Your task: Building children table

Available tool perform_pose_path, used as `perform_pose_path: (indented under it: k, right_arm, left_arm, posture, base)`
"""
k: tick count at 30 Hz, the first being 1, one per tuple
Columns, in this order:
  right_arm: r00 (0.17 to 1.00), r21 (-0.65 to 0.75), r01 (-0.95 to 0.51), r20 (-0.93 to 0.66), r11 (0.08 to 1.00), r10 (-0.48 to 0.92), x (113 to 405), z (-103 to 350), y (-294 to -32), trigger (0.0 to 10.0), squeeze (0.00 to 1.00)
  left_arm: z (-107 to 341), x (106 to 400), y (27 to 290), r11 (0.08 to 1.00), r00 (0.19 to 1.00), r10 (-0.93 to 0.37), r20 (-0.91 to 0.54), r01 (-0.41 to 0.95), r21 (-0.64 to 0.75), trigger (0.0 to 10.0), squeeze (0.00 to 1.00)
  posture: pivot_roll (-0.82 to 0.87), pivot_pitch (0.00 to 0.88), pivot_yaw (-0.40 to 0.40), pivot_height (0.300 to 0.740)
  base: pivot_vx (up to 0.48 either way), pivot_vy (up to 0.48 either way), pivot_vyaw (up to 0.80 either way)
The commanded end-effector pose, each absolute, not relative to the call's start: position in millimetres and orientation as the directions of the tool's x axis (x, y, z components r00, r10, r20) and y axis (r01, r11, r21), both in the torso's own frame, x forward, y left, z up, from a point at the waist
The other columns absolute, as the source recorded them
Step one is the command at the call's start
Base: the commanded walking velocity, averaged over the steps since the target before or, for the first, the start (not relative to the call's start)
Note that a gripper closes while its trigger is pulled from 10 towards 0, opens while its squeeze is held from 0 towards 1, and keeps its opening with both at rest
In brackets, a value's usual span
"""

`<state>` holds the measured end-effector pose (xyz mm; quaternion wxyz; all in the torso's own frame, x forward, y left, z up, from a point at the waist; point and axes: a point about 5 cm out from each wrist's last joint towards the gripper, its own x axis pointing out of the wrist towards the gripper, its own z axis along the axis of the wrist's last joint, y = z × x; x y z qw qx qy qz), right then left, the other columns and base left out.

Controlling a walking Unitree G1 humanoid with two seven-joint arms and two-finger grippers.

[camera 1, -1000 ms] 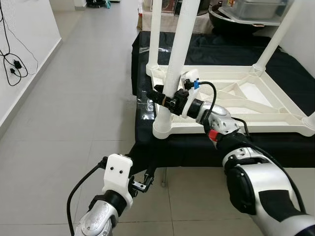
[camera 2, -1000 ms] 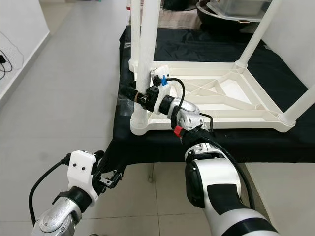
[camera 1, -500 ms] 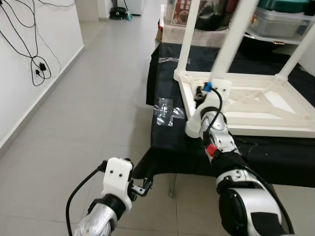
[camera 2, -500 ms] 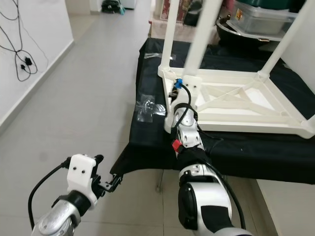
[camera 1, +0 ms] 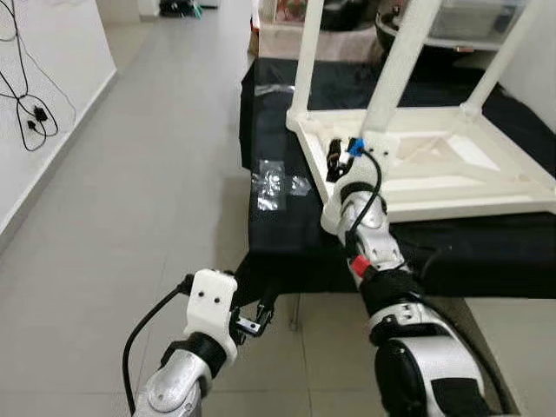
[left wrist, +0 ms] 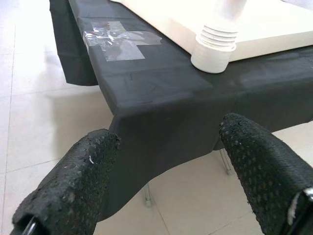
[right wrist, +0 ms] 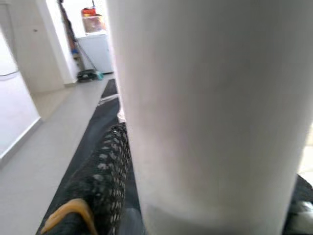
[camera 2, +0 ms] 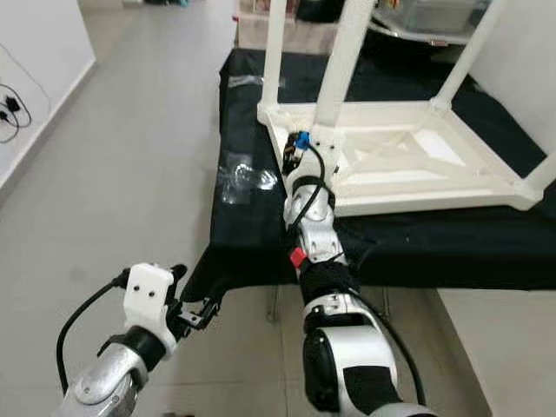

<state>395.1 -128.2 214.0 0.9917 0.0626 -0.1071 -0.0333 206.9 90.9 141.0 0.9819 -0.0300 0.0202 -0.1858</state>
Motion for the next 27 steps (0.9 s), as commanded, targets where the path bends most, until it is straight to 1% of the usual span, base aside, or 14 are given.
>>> perform_pose_path:
  k: [1, 4, 6, 9, 10, 11, 14, 15, 16, 17, 24, 25, 26, 27]
  right_arm:
    - [0.970, 0.095, -0.023, 0.243, 0.995, -0.001, 395, 220, -129, 10.0, 0.00]
    - [0.919, 0.071, -0.353, 0.215, 0.933, 0.331, 396, 217, -139, 10.0, 0.00]
    - [0.919, 0.071, -0.353, 0.215, 0.933, 0.331, 396, 217, -139, 10.0, 0.00]
    - [0.847, 0.099, -0.526, 0.155, 0.845, 0.509, 397, 212, -143, 10.0, 0.00]
    - [0.782, 0.095, -0.622, 0.127, 0.777, 0.610, 395, 210, -142, 10.0, 0.00]
    - [0.782, 0.095, -0.622, 0.127, 0.777, 0.610, 395, 210, -142, 10.0, 0.00]
    - [0.629, 0.105, -0.777, 0.086, 0.621, 0.773, 389, 206, -133, 10.0, 0.00]
    - [0.629, 0.105, -0.777, 0.086, 0.621, 0.773, 389, 206, -133, 10.0, 0.00]
    - [0.516, 0.132, -0.854, 0.082, 0.504, 0.853, 385, 206, -121, 10.0, 0.00]
    - [0.478, 0.142, -0.874, 0.080, 0.465, 0.875, 384, 207, -115, 10.0, 0.00]
    - [0.315, 0.131, -0.944, 0.074, 0.304, 0.946, 379, 210, -104, 10.0, 0.00]
    - [0.348, 0.126, -0.933, 0.073, 0.337, 0.935, 382, 211, -103, 4.9, 0.00]
    - [0.348, 0.126, -0.933, 0.073, 0.337, 0.935, 382, 211, -103, 4.9, 0.00]
    - [0.460, 0.110, -0.886, 0.075, 0.451, 0.885, 389, 213, -103, 0.0, 0.00]
  left_arm:
    - [137, 206, 90, 0.927, 0.928, -0.371, -0.041, 0.368, -0.068, 10.0, 0.00]
    - [137, 207, 89, 0.928, 0.928, -0.371, -0.040, 0.368, -0.068, 10.0, 0.00]
    - [137, 207, 89, 0.928, 0.928, -0.371, -0.040, 0.368, -0.068, 10.0, 0.00]
    - [136, 206, 90, 0.928, 0.928, -0.370, -0.041, 0.366, -0.069, 10.0, 0.00]
    - [136, 206, 90, 0.928, 0.928, -0.370, -0.042, 0.366, -0.071, 10.0, 0.00]
    - [136, 206, 90, 0.928, 0.928, -0.370, -0.042, 0.366, -0.071, 10.0, 0.00]
    - [135, 205, 89, 0.927, 0.928, -0.371, -0.045, 0.367, -0.072, 10.0, 0.00]
    - [135, 205, 89, 0.927, 0.928, -0.371, -0.045, 0.367, -0.072, 10.0, 0.00]
    - [135, 205, 90, 0.928, 0.929, -0.368, -0.047, 0.365, -0.071, 10.0, 0.00]
    - [135, 204, 90, 0.929, 0.929, -0.368, -0.047, 0.364, -0.070, 10.0, 0.00]
    - [134, 204, 89, 0.928, 0.928, -0.368, -0.050, 0.365, -0.071, 10.0, 0.00]
    - [134, 204, 89, 0.928, 0.928, -0.369, -0.050, 0.365, -0.071, 10.0, 0.00]
    - [134, 204, 89, 0.928, 0.928, -0.369, -0.050, 0.365, -0.071, 10.0, 0.00]
    - [133, 204, 89, 0.928, 0.928, -0.369, -0.050, 0.366, -0.072, 10.0, 0.00]
  posture:
    - [0.07, 0.117, -0.092, 0.740]
    - [0.08, 0.110, -0.091, 0.740]
    - [0.08, 0.110, -0.091, 0.740]
    - [0.08, 0.102, -0.091, 0.740]
    - [0.08, 0.099, -0.090, 0.740]
    - [0.08, 0.099, -0.090, 0.740]
    - [0.09, 0.097, -0.096, 0.740]
    - [0.09, 0.097, -0.096, 0.740]
    - [0.10, 0.094, -0.098, 0.740]
    - [0.10, 0.093, -0.101, 0.740]
    - [0.10, 0.086, -0.100, 0.740]
    - [0.10, 0.086, -0.100, 0.740]
    - [0.10, 0.086, -0.100, 0.740]
    - [0.10, 0.086, -0.100, 0.740]
  base:
    - [0.000, 0.000, 0.00]
    - [0.000, 0.000, 0.00]
    - [0.000, 0.000, 0.00]
    - [0.000, 0.000, 0.00]
    - [0.000, 0.000, 0.00]
    - [0.000, 0.000, 0.00]
    - [0.000, 0.000, 0.00]
    - [0.000, 0.000, 0.00]
    - [0.000, 0.000, 0.00]
    - [0.000, 0.000, 0.00]
    - [0.000, 0.000, 0.00]
    - [0.000, 0.000, 0.00]
    - [0.000, 0.000, 0.00]
    - [0.000, 0.000, 0.00]
